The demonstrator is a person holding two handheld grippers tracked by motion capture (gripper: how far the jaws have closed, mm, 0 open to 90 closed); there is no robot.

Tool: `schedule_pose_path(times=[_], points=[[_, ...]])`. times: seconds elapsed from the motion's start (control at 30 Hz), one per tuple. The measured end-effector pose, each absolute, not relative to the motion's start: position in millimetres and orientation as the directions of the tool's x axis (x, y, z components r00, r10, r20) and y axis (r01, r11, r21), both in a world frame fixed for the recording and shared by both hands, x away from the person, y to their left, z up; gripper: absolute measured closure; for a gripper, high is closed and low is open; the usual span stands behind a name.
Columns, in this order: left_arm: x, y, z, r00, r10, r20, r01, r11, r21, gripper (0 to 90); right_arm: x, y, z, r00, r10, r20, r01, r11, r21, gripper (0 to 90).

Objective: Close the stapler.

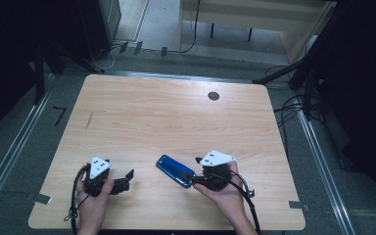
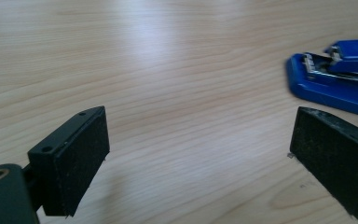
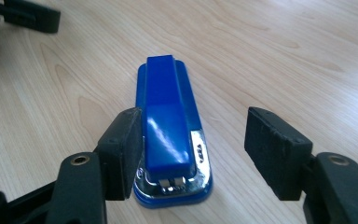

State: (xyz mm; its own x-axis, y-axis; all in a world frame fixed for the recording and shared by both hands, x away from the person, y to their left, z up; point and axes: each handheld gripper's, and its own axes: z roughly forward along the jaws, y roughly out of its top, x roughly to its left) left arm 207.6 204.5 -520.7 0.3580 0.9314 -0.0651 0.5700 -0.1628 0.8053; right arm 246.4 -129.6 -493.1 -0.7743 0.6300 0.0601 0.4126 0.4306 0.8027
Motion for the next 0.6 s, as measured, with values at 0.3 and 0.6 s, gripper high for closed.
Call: schedule_pose_path(times=[0.3, 0.6], points=[[209.7, 158.2, -522.5, 0.440, 0.897, -0.050, 0.550, -0.226, 0.804, 12.9, 245.3, -154.5, -492.8, -0.732, 0.670, 0.124, 0.460, 0.351, 0.815, 35.8], [218.4, 130.9, -522.6, 0.457, 0.889, -0.030, 0.532, -0.245, 0.810, 33.6, 241.6, -175.7, -502.3, -0.733, 0.673, 0.099, 0.450, 0.372, 0.812, 45.2]])
